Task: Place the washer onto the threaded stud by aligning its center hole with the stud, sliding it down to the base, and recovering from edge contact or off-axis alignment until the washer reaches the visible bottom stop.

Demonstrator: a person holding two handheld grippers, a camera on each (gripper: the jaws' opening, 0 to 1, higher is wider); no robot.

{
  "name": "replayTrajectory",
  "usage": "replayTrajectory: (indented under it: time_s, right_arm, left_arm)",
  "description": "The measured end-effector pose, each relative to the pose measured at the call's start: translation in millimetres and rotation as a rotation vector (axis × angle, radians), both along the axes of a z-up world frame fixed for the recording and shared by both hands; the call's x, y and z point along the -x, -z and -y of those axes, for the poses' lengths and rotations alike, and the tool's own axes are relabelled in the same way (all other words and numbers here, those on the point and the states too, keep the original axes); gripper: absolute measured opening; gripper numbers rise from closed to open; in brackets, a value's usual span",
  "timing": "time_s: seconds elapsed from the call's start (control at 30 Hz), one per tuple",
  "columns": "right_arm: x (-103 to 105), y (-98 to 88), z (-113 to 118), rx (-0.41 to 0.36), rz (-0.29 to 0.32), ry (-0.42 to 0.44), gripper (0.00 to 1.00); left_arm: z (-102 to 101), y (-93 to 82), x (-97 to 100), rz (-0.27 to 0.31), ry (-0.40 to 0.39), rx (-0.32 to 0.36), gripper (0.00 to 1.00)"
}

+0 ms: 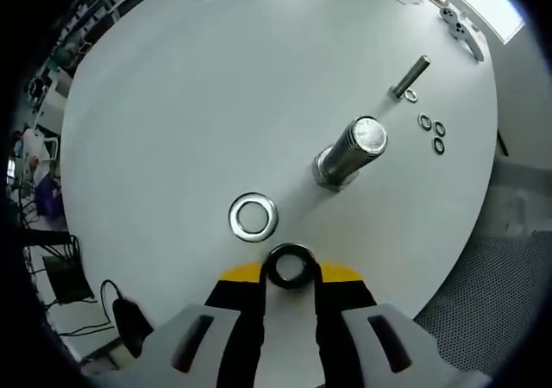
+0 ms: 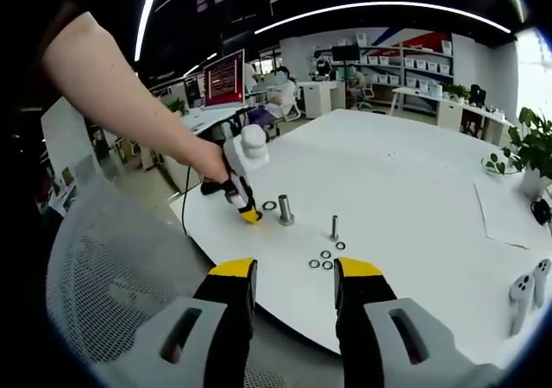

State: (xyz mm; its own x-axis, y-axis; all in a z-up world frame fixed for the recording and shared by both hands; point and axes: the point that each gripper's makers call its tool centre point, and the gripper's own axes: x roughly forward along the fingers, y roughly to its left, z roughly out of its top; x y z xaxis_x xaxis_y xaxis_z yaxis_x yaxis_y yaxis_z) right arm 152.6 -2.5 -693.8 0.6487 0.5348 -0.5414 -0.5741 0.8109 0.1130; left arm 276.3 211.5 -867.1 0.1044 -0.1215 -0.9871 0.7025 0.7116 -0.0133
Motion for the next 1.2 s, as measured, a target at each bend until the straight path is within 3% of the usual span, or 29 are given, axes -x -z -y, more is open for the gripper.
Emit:
replayTrajectory:
  time_s: [0.4,0.77,1.2]
  right_arm:
    - [0.0,0.5,0.2,0.001,-0.002,0.002,0.38]
    - [0.8,1.8,-0.4,0.007,-0.006,-0.004,0.38]
    - [1.5,2.2,-0.7,0.008,-0.006,-0.008,0.37]
  left_arm:
    - [-7.2,-4.5,4.6,0.009,0.027,-0.001,0.19]
    - [6.4,-32.4,-5.6,0.045,0.043,0.078,0.19]
    - [46.5,-77.8,-25.9,0.113,0.124,0.150,0.19]
